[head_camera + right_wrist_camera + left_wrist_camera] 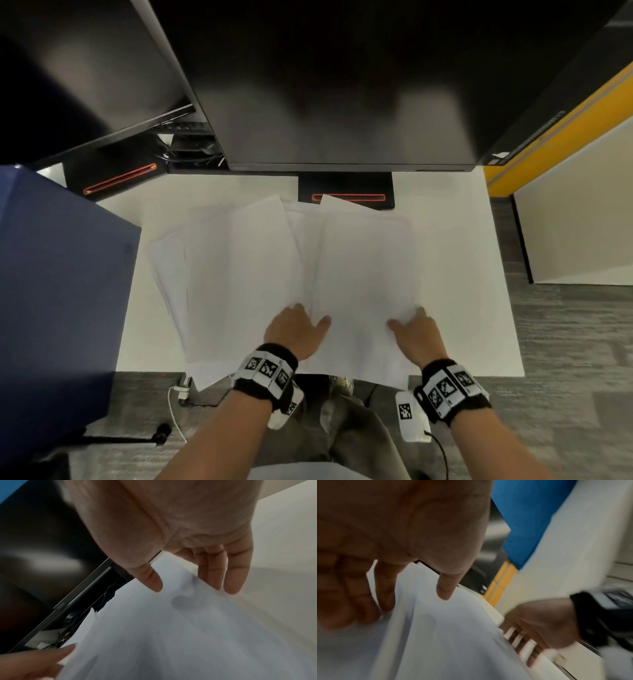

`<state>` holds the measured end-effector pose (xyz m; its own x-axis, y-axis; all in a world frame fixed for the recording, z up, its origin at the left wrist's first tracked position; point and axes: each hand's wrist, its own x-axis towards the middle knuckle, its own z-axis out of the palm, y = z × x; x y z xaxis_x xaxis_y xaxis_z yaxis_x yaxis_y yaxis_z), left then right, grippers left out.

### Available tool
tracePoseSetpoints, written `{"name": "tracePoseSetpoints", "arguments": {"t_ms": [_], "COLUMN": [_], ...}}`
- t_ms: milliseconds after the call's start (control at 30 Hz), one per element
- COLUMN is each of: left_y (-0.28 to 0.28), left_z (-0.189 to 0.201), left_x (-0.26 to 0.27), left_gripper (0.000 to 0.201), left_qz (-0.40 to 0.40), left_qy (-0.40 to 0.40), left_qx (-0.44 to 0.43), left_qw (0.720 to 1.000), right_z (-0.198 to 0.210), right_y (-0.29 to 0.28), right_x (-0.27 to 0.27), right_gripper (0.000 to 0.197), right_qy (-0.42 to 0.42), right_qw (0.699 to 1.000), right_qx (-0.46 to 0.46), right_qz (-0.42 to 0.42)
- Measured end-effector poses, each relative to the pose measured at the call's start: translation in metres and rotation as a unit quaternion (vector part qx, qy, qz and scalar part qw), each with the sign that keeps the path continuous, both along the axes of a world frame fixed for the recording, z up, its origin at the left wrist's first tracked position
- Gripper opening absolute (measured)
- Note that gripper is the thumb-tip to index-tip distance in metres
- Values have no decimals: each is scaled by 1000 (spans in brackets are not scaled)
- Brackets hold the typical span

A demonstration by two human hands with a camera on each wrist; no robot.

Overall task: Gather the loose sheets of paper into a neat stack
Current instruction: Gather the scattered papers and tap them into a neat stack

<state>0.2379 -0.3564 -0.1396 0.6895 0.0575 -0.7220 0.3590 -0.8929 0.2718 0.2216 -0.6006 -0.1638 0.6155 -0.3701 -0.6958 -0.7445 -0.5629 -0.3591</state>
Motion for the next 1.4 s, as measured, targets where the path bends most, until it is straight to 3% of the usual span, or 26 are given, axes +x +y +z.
{"name": "tracePoseSetpoints", "arguments": {"t_ms": [100, 167, 267, 367, 433, 567, 733, 867, 1067, 1233, 1333, 1400], "left_y": [46, 84, 119, 129, 129, 112, 120, 129, 86, 103, 129, 146], "left_z": [1, 0, -5, -10, -12, -14, -3, 7, 10, 37, 85, 120], "left_x": [35, 58, 78, 85, 87, 89, 86, 79, 77, 85, 82, 78], "left_gripper": [86, 92, 106, 105, 103, 95, 54, 36, 11, 30, 39, 34], "left_qz": [118, 222, 369, 419, 418, 341, 381, 345, 225, 294, 293, 253], "left_qy": [-102, -149, -133, -116, -108, -118, -206, -302, -278, -259, -321, -385], "left_qx": [52, 115, 135, 95, 59, 27, -38, -41, -155, -131, -94, -79], "left_qw": [986, 957, 910, 896, 900, 932, 900, 888, 921, 911, 896, 884], "right_z": [9, 13, 10, 3, 0, -3, -1, -2, -4, -6, -5, 1], "right_y": [-10, -17, -17, -7, 3, 15, -5, -4, 28, 25, 20, 24], "right_x": [27, 49, 81, 102, 112, 120, 107, 93, 90, 87, 80, 78], "right_gripper": [75, 78, 83, 82, 77, 63, 69, 70, 78, 77, 77, 79], "right_qy": [-41, -72, -101, -105, -110, -119, -119, -118, -126, -118, -104, -87], "right_qw": [996, 990, 984, 985, 986, 987, 983, 985, 991, 992, 994, 996], "right_qx": [-12, -4, 17, 32, 37, 49, 23, 32, 19, 4, -4, -27], "right_qz": [-80, -120, -147, -136, -121, -96, -139, -120, -44, -41, -30, -19]}}
